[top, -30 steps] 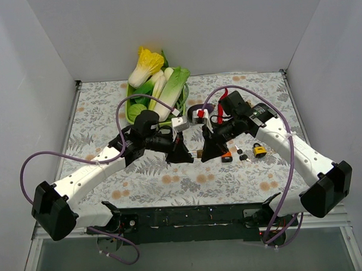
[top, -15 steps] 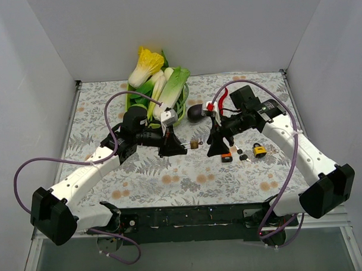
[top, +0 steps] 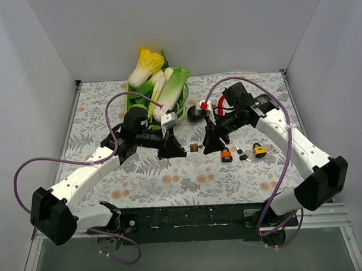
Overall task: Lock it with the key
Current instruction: Lock the lock.
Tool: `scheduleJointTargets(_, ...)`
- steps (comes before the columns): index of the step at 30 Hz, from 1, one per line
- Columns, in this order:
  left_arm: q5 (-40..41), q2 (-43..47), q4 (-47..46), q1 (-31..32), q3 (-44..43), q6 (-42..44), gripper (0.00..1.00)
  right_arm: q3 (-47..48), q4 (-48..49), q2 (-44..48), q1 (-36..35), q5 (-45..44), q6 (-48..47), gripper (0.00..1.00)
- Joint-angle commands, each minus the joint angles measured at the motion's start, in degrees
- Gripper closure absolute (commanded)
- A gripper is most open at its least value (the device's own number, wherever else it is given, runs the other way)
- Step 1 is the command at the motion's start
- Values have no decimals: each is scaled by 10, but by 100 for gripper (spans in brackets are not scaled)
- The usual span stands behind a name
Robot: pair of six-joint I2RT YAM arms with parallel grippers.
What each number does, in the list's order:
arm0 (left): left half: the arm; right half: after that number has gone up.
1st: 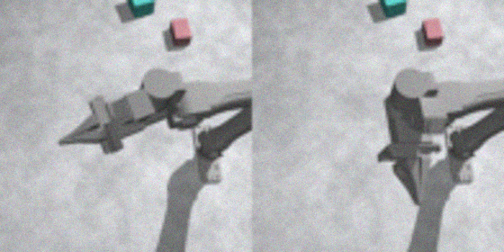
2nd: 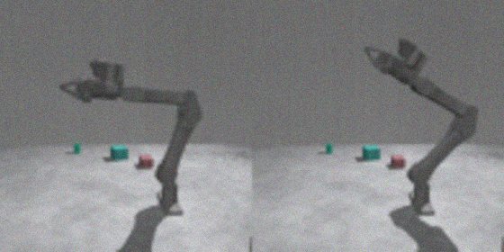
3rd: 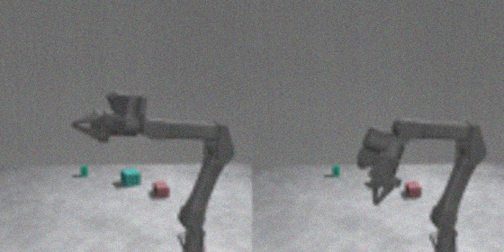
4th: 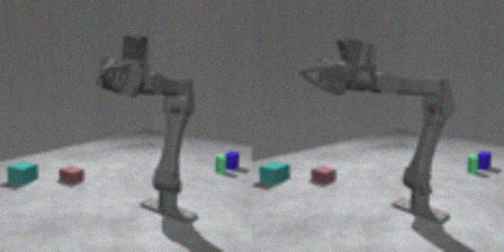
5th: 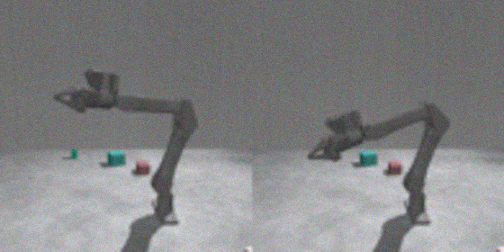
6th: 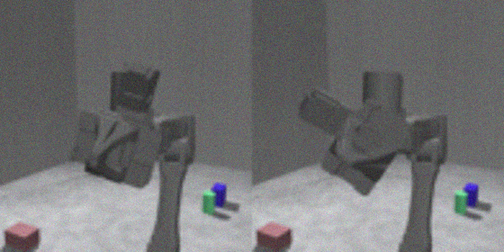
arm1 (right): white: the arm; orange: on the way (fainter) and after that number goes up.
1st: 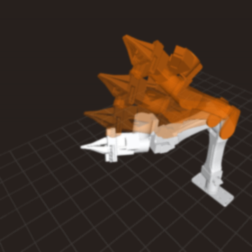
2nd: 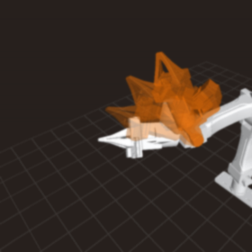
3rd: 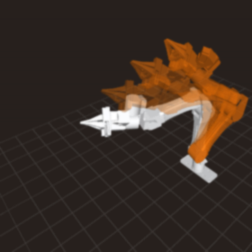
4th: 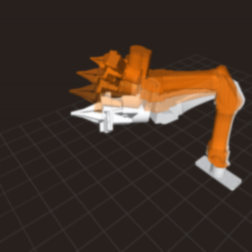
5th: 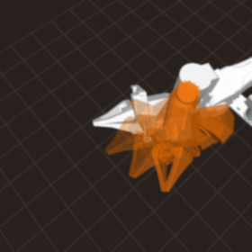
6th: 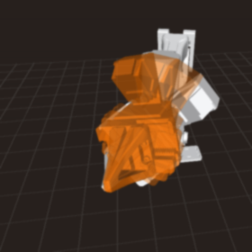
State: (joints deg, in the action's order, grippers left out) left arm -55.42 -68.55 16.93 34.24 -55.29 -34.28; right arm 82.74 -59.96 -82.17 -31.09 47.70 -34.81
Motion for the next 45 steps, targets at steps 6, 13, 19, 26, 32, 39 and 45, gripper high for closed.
scheduleJointTargets(6, -22, 4, 5, -1, -15, 11, 100, 37, -7, -3, -28, 25, -1, 53)
scheduleJointTargets(13, -23, 2, 12, -1, -16, 23, 100, 47, -7, -7, -31, 8, -6, 57)
scheduleJointTargets(19, -15, -7, 39, -1, -20, 50, 100, 73, -50, -26, -49, -39, -50, 59)
scheduleJointTargets(26, -5, -18, 65, -2, -26, 78, 100, 85, -89, -48, -73, -66, -76, 64)
scheduleJointTargets(32, 0, -25, 79, 0, -33, 90, 100, 102, -109, -73, -87, -65, -81, 65)
scheduleJointTargets(39, 5, -26, 96, 6, -35, 111, 100, 125, -132, -98, -88, -51, -77, 66)
scheduleJointTargets(45, 7, -26, 97, 7, -35, 106, 100, 123, -127, -96, -88, -45, -77, 88)
